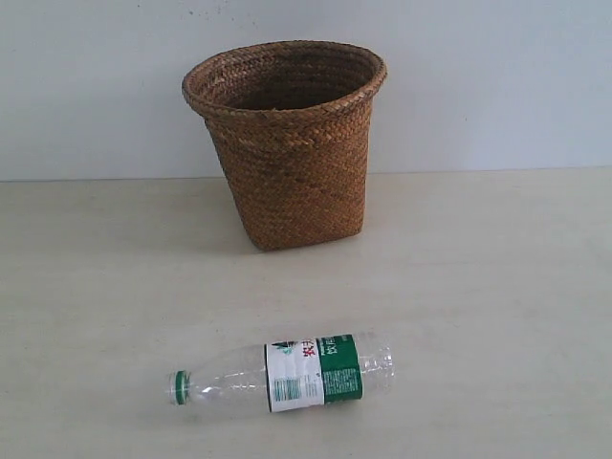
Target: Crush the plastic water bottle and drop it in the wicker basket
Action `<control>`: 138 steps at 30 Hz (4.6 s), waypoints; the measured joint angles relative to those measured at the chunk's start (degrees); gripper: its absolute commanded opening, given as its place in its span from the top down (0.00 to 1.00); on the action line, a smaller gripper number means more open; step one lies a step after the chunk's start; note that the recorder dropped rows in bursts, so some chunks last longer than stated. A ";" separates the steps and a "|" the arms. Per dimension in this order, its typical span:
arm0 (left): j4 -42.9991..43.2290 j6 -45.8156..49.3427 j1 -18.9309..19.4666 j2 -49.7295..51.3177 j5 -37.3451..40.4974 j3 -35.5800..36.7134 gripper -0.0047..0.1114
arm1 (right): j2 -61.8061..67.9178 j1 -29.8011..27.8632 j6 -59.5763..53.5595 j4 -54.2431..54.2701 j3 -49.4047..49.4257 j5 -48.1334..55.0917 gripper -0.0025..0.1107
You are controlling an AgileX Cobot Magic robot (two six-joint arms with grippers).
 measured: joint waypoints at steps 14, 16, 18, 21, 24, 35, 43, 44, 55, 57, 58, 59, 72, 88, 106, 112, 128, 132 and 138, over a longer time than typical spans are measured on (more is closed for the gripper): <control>11.67 1.97 0.00 19.43 18.20 -17.45 0.92 | 21.28 0.00 -3.57 -2.95 -12.64 5.66 0.98; 12.08 4.74 0.00 21.08 21.55 -19.03 0.92 | 23.90 0.00 -4.38 -4.49 -14.94 8.92 0.98; 12.17 7.77 0.00 22.69 25.39 -20.56 0.92 | 26.23 0.00 -5.97 -5.29 -17.29 12.76 0.98; 10.99 12.30 0.00 24.93 30.65 -22.39 0.92 | 29.80 0.00 -9.57 -5.29 -21.37 20.03 0.98; 8.16 17.46 0.00 27.37 35.45 -23.89 0.92 | 32.73 0.00 -12.89 -5.29 -24.56 27.36 0.98; -29.19 66.87 -0.99 38.92 56.85 -27.46 0.92 | 39.06 8.36 -38.19 9.87 -26.70 42.43 0.98; -26.99 77.76 -11.00 46.93 61.35 -27.46 0.57 | 45.75 16.48 -42.53 12.49 -34.17 59.56 0.98; -26.58 81.08 -12.82 47.91 61.35 -27.46 0.46 | 47.36 17.97 -43.55 13.29 -34.75 61.15 0.98; -28.55 104.10 -15.79 58.39 61.85 -26.31 0.43 | 57.69 25.18 -46.21 17.39 -35.12 60.37 0.98; -29.83 104.99 -15.79 60.08 61.28 -26.19 0.43 | 58.50 25.56 -46.49 18.25 -35.12 59.82 0.98; -30.20 105.25 -15.79 60.71 61.00 -26.19 0.43 | 59.00 25.54 -46.62 18.81 -35.12 59.82 0.98; -30.41 105.39 -15.79 61.58 60.44 -26.19 0.43 | 59.45 25.54 -46.62 19.49 -35.12 59.71 0.98; -33.09 106.14 -15.91 69.14 53.23 -26.19 0.43 | 62.25 25.54 -47.01 20.70 -35.12 58.12 0.98; -35.56 109.97 -16.49 72.96 51.55 -26.19 0.68 | 62.34 25.54 -47.15 24.49 -35.12 56.20 0.98; -35.22 108.34 -21.26 72.96 49.16 -26.19 0.92 | 71.25 32.15 -50.40 35.74 -37.03 56.96 0.98; -35.22 108.12 -21.26 72.96 49.17 -26.19 0.92 | 76.72 34.16 -47.59 35.88 -41.35 59.87 0.98; -34.71 107.90 -21.26 72.96 48.90 -26.19 0.92 | 82.26 34.16 -46.38 35.88 -42.17 61.25 0.98; -34.49 107.67 -21.26 72.96 48.68 -26.19 0.92 | 83.89 34.16 -45.42 35.75 -42.56 60.87 0.98; -34.38 107.33 -21.26 72.96 48.61 -26.19 0.92 | 85.77 34.16 -39.75 32.73 -43.68 60.70 0.98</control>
